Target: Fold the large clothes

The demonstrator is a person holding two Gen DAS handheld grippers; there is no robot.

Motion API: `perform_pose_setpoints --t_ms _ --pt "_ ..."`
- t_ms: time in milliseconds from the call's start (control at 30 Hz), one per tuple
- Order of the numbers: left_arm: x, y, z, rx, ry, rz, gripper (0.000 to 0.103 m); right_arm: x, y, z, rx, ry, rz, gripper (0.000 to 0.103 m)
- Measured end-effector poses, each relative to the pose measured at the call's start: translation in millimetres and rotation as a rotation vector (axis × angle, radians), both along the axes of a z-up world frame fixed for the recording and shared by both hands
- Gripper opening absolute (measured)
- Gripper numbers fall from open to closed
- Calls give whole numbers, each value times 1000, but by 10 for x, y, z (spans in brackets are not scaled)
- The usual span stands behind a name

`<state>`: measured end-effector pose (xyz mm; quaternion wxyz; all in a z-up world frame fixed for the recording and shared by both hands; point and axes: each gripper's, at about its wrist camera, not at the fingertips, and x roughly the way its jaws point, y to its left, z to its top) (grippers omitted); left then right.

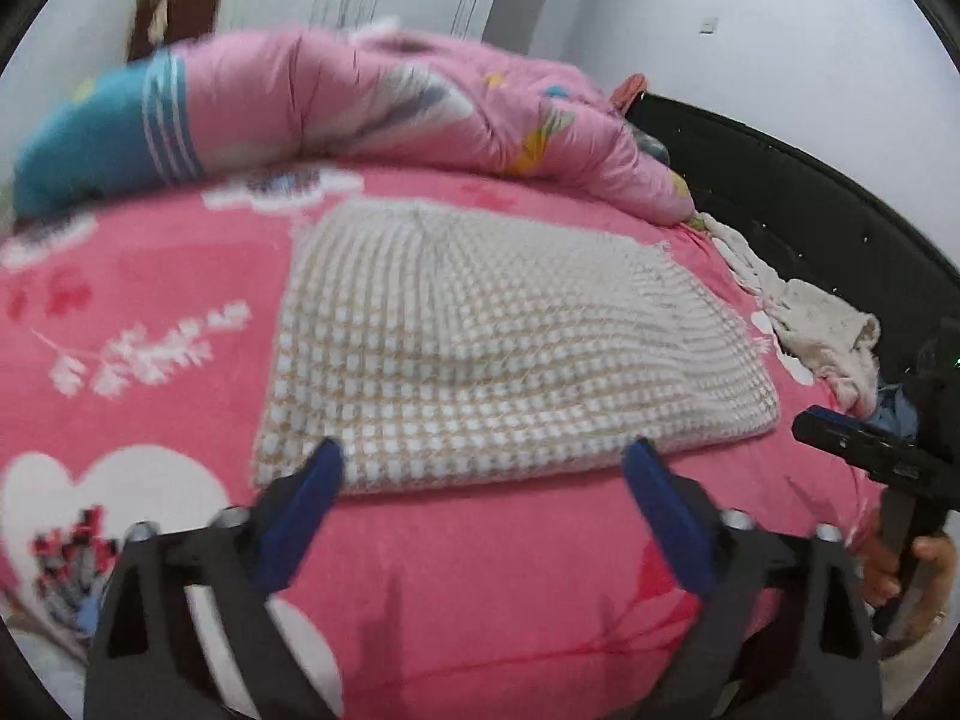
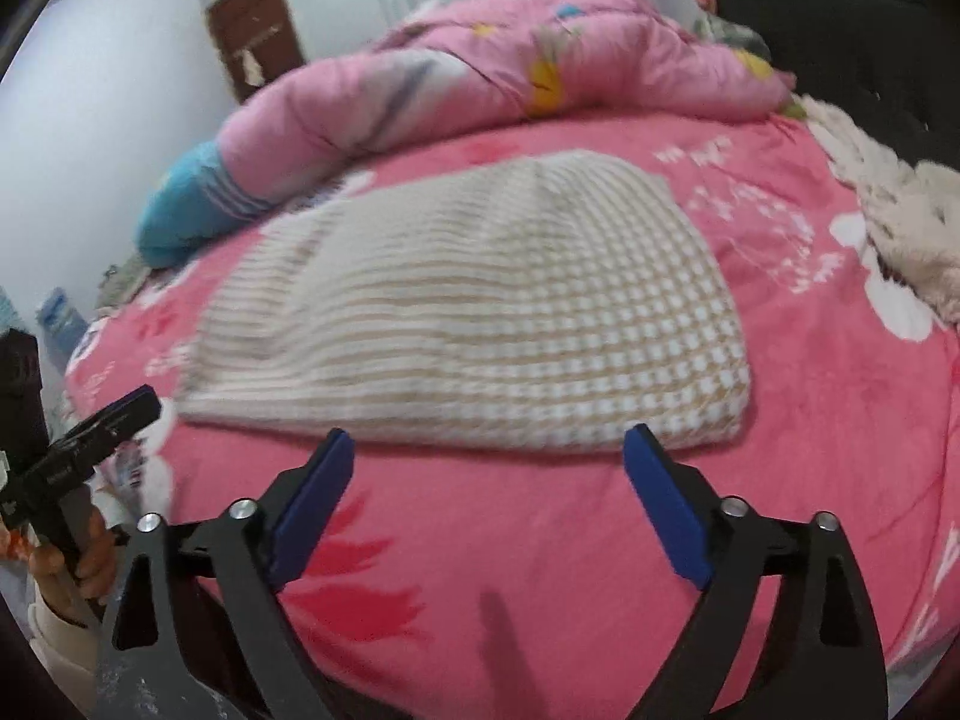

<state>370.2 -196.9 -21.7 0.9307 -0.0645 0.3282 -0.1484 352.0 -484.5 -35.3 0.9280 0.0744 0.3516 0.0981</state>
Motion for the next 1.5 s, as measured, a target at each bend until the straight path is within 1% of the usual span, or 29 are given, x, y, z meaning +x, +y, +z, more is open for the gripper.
perform_pose_setpoints --t_ms 33,67,200,233,300,367,467,500,567,600,667,767,833,1100,1500 --pt "-104 -57 95 21 -44 20 98 -44 69 58 -15 -19 3 95" --pt "-149 -93 150 34 -60 33 98 -63 112 76 -35 -35 2 95" --pt "-169 -187 356 97 -77 92 98 -89 281 231 -143 -110 -22 95" --pt "-172 -209 388 111 -81 106 98 -125 337 300 -178 -144 -41 95" --pt "-232 -268 474 131 -95 107 98 -164 388 345 -220 -191 -66 95" --pt "-227 -319 502 158 -96 119 98 -212 425 387 -240 -229 -85 95" --pt "-238 -378 501 197 -79 166 98 -178 403 335 -220 -213 -82 95" --pt "-226 -397 469 218 -56 177 98 -185 403 321 -213 -202 -84 95" --pt "-208 -454 398 263 -25 175 98 -175 393 271 -220 -179 -108 95" --pt "-208 -488 352 284 -22 173 98 -194 402 260 -229 -173 -114 95" --pt "-205 -522 282 282 -3 178 98 -186 403 220 -241 -158 -129 95" --pt "-151 -500 170 212 75 177 98 -158 400 169 -238 -133 -132 95" --pt "-133 -479 137 186 100 192 98 -144 394 153 -243 -119 -142 95" --pt "-137 -464 144 171 119 205 98 -94 418 82 -237 -75 -149 95" --pt "-140 -579 108 208 133 191 98 -105 398 66 -223 -48 -160 95"
